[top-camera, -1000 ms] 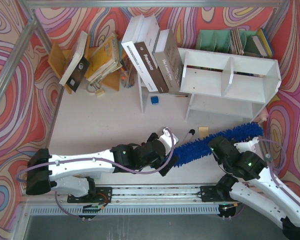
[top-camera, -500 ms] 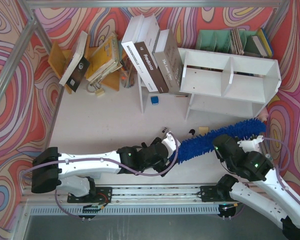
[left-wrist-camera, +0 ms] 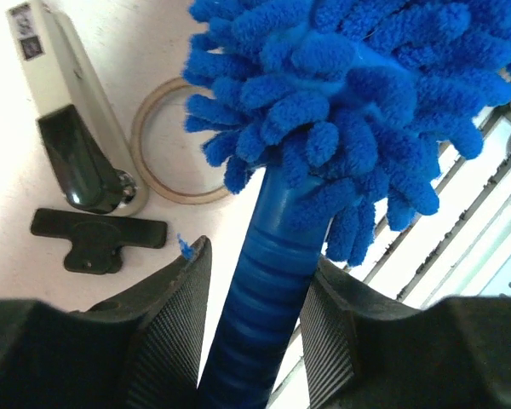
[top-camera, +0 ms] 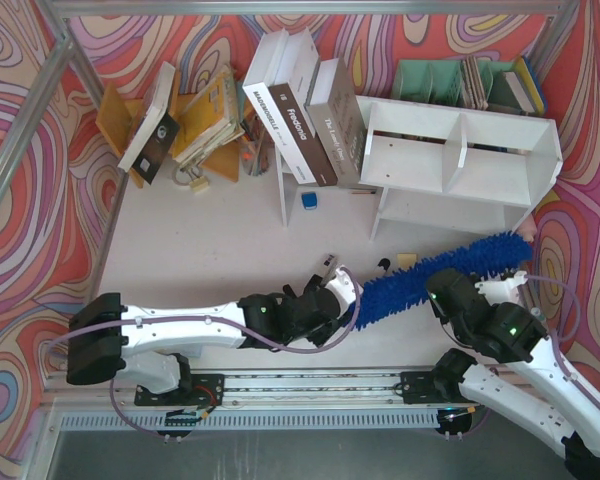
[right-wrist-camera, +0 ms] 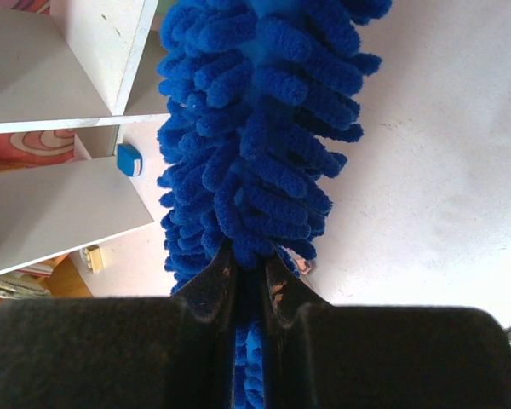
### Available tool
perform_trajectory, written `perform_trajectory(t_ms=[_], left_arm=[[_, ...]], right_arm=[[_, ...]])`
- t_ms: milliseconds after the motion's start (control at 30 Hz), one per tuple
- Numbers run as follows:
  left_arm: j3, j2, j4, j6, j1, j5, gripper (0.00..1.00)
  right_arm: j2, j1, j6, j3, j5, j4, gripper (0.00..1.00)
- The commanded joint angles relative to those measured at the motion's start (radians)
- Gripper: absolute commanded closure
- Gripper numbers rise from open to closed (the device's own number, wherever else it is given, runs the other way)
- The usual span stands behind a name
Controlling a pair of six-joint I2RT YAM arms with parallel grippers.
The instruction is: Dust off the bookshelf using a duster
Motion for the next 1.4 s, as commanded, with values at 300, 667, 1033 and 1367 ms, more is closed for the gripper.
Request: perform_trajectory(t_ms=[300,667,1033,1367], left_arm=[[0.049,0.077,-0.054,-0.022,-0.002,-0.015,0.50],[0.038,0.061,-0.048,-0.031,-0.001,-0.006,0.81],[0.035,-0.004,-0.074,-0.046,-0.002,0.034,1.00],[0.074,-0.040,-0.111,-0.054,-0.003,0.062,1.00]], right_arm=[[-0.024,-0.007,0.004,0.002,0.020,0.002,1.00],[-0.040,-0.007,0.013,-0.012,0.017,-0.002,1.00],[-0.037,-0.007,0.034,-0.031,0.010,-0.031,1.00],[-0.033,-0.007,-0.010,0.012,0.037,-0.043,0.90]])
